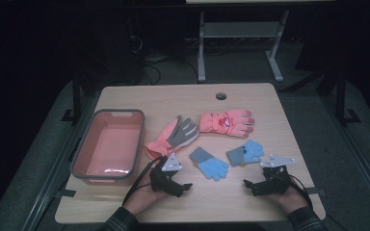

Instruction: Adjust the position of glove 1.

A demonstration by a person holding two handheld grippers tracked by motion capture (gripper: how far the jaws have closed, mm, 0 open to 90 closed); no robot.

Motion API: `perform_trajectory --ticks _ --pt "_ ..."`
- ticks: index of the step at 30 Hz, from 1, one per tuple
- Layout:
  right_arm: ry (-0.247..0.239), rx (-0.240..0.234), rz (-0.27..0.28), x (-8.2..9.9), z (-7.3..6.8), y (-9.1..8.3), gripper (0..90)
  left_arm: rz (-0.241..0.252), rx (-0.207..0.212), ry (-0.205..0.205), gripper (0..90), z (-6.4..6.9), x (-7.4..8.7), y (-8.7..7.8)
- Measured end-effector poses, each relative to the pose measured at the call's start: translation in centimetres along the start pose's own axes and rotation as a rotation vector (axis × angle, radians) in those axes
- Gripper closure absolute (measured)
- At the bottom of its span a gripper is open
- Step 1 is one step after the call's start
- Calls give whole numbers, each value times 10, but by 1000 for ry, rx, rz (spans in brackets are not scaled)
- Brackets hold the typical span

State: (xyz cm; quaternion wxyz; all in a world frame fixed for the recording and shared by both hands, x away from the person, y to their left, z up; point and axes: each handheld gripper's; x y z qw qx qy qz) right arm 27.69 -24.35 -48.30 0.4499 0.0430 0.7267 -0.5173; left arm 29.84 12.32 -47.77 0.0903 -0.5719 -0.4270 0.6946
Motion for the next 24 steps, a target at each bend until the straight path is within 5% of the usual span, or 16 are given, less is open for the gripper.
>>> perform_trajectory --ticks 10,12,18,24 --pt "2 -5 -16 -1 0 -1 7 1 0 1 127 0 0 0" --pt "-21 -25 -21 -4 0 -5 155 1 0 1 127 0 0 0" --pt "-16 -23 -16 -11 -2 -12 309 2 1 8 127 -1 0 0" --pt "-2 -59 12 -23 -3 -21 616 9 10 6 125 -1 0 1"
Point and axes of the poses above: each handheld gripper's, and its own axes: y roughly forward along the jaws, x roughly out of its underside, z roughly to its right, and after that the axes turned 2 degrees about -x, right-handed
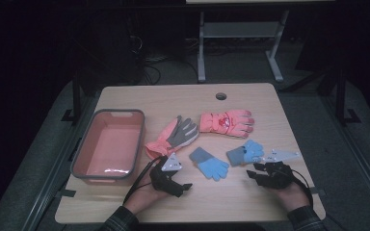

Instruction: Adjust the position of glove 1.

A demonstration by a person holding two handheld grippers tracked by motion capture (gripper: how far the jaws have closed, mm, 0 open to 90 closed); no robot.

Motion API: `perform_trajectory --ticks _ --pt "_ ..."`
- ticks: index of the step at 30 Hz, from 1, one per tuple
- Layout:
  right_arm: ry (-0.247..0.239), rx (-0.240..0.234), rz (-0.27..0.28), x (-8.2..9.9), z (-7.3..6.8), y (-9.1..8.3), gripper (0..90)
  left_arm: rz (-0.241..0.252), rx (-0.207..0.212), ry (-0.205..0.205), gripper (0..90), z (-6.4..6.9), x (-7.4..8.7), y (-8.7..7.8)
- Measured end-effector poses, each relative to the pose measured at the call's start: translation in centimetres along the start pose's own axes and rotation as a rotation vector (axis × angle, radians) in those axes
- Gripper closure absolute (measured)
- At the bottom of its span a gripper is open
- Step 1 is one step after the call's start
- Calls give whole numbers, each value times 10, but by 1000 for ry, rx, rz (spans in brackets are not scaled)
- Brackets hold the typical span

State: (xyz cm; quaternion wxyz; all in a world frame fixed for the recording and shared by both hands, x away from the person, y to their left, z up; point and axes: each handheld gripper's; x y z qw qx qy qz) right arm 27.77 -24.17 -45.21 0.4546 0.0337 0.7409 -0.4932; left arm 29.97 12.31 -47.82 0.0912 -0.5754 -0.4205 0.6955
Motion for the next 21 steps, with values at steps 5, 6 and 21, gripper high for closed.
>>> perform_trajectory --ticks 5,6,21 --pt "16 -72 10 -9 -5 1 843 1 -2 6 125 0 0 0" --pt "9 -87 7 -11 -5 2 869 1 -2 6 125 0 0 0" --pt "3 -45 -12 -26 18 18 899 -4 0 5 125 -1 -1 1"
Point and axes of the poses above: each handheld gripper's, and its own axes: y roughly forward along the jaws, x roughly out of its underside, z roughly to its right, and after that the axes turned 2 degrees about -x, right-handed
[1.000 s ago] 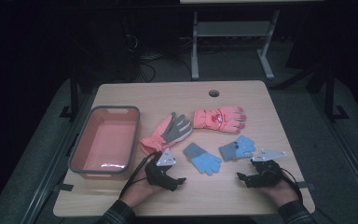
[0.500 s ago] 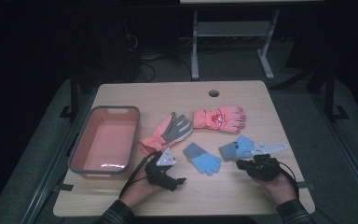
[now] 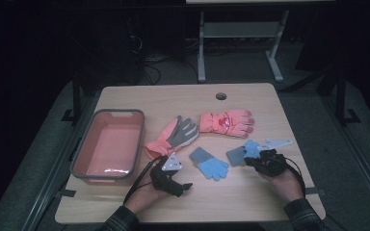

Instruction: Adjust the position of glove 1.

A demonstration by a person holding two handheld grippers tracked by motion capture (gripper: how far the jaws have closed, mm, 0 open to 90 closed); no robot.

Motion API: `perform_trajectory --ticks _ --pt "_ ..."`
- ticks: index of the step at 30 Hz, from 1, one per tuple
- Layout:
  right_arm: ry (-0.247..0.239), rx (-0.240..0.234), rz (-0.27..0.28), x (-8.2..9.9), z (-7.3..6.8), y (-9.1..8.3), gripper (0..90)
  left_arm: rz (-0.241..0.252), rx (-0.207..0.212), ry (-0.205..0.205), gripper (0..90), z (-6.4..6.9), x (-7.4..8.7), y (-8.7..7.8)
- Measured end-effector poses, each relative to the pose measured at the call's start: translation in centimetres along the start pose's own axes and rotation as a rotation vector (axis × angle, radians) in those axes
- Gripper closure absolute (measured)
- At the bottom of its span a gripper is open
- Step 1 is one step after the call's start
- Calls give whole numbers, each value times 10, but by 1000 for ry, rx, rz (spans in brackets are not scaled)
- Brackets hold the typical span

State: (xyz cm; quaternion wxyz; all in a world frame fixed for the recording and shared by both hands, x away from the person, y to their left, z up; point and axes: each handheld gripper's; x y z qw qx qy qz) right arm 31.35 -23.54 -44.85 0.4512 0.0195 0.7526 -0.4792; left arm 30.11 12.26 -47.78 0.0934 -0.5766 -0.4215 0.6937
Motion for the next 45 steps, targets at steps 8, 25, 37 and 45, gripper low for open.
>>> perform_trajectory --ticks 8,25,37,45 --pt "-5 22 3 -10 13 11 899 0 0 1 125 0 0 0" --pt "-14 19 -60 -19 23 38 899 6 0 -6 125 0 0 1" --pt "-28 -13 -91 -4 13 23 899 7 0 -5 125 0 0 1" --pt "-43 -40 -100 6 -1 15 899 7 0 -6 125 0 0 1"
Point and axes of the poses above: each handheld gripper's, and its own axes: y roughly forward along the jaws, x roughly out of its underside, z roughly to its right, and after that the axes turned 2 degrees about -x, right-handed
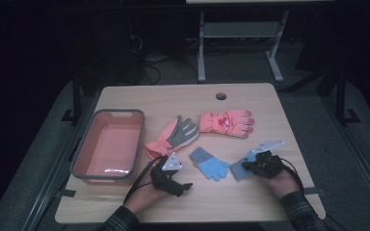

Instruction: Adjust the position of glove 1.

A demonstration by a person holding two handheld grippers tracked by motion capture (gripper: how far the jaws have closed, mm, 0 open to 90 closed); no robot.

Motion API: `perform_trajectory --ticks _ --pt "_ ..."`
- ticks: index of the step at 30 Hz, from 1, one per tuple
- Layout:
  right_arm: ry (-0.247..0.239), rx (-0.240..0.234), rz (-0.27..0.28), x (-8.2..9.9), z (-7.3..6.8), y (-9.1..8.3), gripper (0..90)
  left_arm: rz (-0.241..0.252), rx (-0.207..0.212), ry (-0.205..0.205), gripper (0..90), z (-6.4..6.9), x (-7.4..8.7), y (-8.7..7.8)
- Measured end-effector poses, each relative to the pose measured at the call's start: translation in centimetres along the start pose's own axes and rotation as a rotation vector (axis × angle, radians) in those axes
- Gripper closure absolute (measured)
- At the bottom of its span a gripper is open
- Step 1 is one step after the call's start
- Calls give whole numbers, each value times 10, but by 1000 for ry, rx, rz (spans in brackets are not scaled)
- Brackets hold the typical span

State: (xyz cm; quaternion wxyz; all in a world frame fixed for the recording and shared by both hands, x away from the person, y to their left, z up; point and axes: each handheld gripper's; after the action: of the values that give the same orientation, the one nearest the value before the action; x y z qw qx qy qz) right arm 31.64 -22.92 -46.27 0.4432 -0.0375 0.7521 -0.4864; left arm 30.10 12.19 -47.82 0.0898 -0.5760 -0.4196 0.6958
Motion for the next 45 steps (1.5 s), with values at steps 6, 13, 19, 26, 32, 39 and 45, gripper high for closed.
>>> perform_trajectory --ticks 6,13,19,26,32,39,45 --pt "-20 -25 -10 7 -13 -4 899 1 0 1 125 0 0 0" --pt "-37 -46 -15 12 -28 -6 899 1 -1 4 125 0 0 0" --pt "-47 -67 -24 12 -39 -6 899 1 -2 5 125 0 0 0" --pt "-93 -103 -36 9 -56 -1 899 1 0 1 125 0 0 0" --pt "-114 -118 -40 7 -67 0 898 1 0 3 125 0 0 0" --pt "-113 -113 41 -15 -66 1 898 0 0 2 125 0 0 0" --pt "-134 -107 -3 -29 -62 27 894 4 0 -3 125 0 0 0"
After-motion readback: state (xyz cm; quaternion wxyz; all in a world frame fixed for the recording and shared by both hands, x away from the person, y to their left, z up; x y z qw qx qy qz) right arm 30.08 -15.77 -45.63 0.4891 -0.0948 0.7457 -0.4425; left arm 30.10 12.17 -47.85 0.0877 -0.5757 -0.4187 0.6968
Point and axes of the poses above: each handheld gripper's, and its own axes: y roughly forward along the jaws, x roughly out of its underside, z roughly to its right, and after that the axes turned 2 degrees about -x, right-handed
